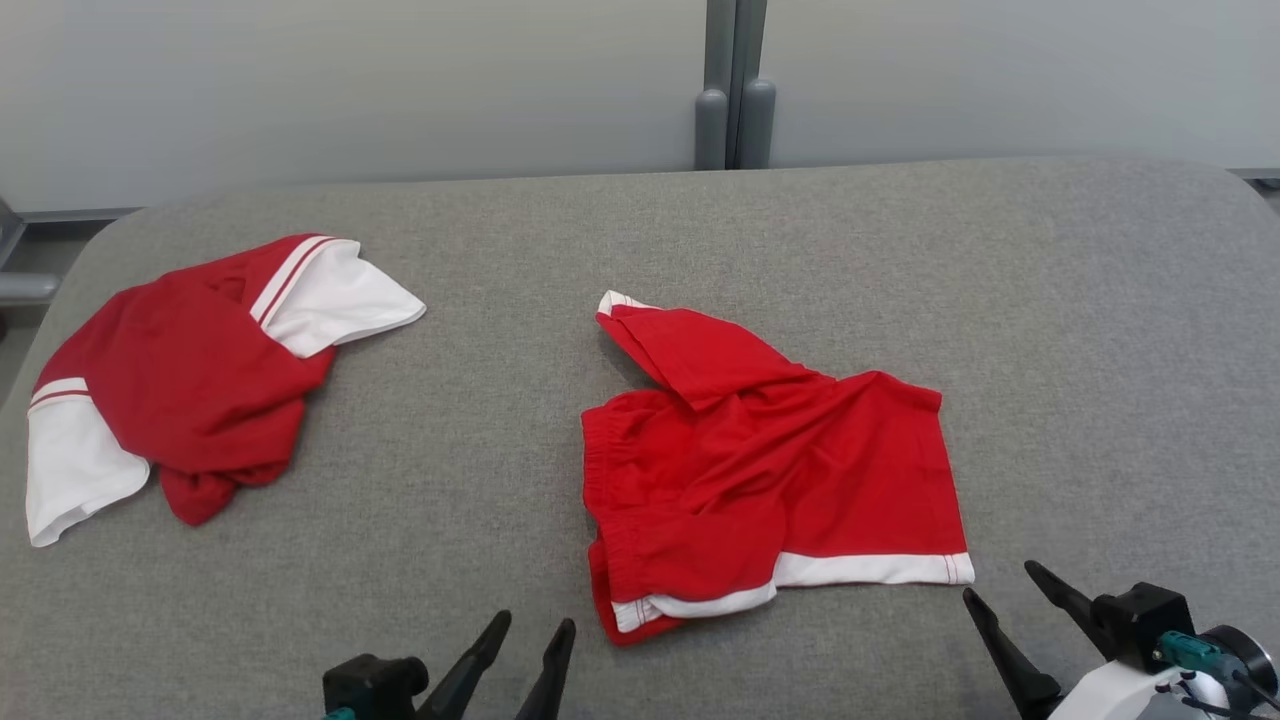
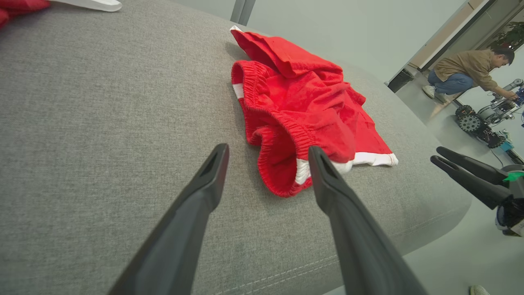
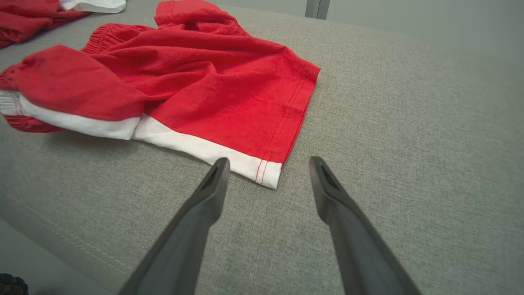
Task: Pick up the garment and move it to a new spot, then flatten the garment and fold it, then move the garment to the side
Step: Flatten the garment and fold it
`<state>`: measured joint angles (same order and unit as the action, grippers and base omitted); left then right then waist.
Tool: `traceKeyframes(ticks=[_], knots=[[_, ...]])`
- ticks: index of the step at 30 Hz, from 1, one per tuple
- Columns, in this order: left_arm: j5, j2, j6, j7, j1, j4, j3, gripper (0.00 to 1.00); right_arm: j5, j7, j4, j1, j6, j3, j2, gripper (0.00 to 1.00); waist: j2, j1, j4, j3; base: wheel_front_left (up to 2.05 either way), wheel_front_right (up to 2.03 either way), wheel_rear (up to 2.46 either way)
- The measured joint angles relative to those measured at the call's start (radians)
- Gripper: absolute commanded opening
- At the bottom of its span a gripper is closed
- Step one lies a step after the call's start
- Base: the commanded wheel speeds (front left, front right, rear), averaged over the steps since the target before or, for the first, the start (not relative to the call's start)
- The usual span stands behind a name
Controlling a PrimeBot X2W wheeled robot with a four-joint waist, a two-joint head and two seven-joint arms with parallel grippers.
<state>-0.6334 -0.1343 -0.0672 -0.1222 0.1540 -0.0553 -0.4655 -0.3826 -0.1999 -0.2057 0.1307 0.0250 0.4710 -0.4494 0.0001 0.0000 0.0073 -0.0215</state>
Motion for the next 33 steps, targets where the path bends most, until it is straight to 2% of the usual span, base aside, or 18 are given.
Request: traceKeyframes(ticks=[6, 14, 22, 33], knots=[[-0.03, 0.024, -0.013, 0.08, -0.046, -0.029, -0.052, 1.0, 0.0, 0.025, -0.059, -0.057, 0.018, 0.021, 0.028, 1.0, 0.0, 0.0, 0.001, -0.04, 0.0, 0.0, 0.0], [-0.051, 0.027, -0.015, 0.133, -0.081, -0.056, -0.054, 1.0, -0.001, 0.035, -0.131, -0.114, 0.027, 0.023, 0.056, 1.0, -0.0001, 0.0, 0.002, -0.072, 0.0, 0.0, 0.0], [-0.079, 0.028, -0.026, 0.163, -0.1, -0.062, -0.064, 1.0, -0.015, 0.038, -0.193, -0.132, 0.028, 0.024, 0.079, 1.0, 0.0, 0.0, 0.001, -0.095, 0.0, 0.0, 0.0], [-0.095, 0.028, -0.037, 0.198, -0.15, -0.069, -0.088, 1.0, -0.015, 0.028, -0.248, -0.217, 0.045, 0.032, 0.112, 1.0, 0.0, 0.0, -0.002, -0.12, 0.0, 0.0, 0.0]])
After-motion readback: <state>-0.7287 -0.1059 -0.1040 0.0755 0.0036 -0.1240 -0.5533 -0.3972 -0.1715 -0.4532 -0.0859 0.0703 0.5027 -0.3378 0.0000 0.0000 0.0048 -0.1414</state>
